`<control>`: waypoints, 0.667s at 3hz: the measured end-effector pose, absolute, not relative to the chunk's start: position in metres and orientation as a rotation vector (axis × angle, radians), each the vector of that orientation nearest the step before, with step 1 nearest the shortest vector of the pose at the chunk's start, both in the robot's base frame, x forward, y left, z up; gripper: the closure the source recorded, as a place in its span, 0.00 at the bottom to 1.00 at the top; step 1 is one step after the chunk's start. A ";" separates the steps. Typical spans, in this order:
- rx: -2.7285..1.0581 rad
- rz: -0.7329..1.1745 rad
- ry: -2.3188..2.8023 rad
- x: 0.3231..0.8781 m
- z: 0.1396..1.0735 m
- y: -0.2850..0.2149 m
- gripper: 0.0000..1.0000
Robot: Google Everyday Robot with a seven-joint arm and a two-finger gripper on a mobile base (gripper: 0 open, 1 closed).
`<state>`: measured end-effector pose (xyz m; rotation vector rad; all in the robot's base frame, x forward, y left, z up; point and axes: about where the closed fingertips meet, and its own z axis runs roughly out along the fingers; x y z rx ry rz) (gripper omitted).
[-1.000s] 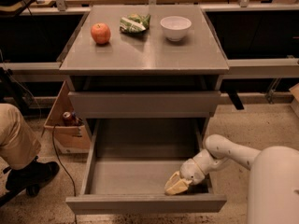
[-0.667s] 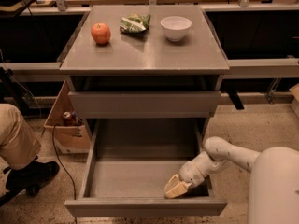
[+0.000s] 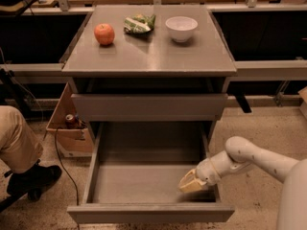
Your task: Open middle drawer
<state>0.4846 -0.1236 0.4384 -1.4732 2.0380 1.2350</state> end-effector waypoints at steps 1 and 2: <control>-1.417 1.013 2.099 0.512 0.449 -0.163 1.00; -1.359 0.756 2.139 0.546 0.472 -0.219 1.00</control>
Offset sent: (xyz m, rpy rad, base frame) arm 0.1104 -0.1835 0.0775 -0.3472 -0.4206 -0.3789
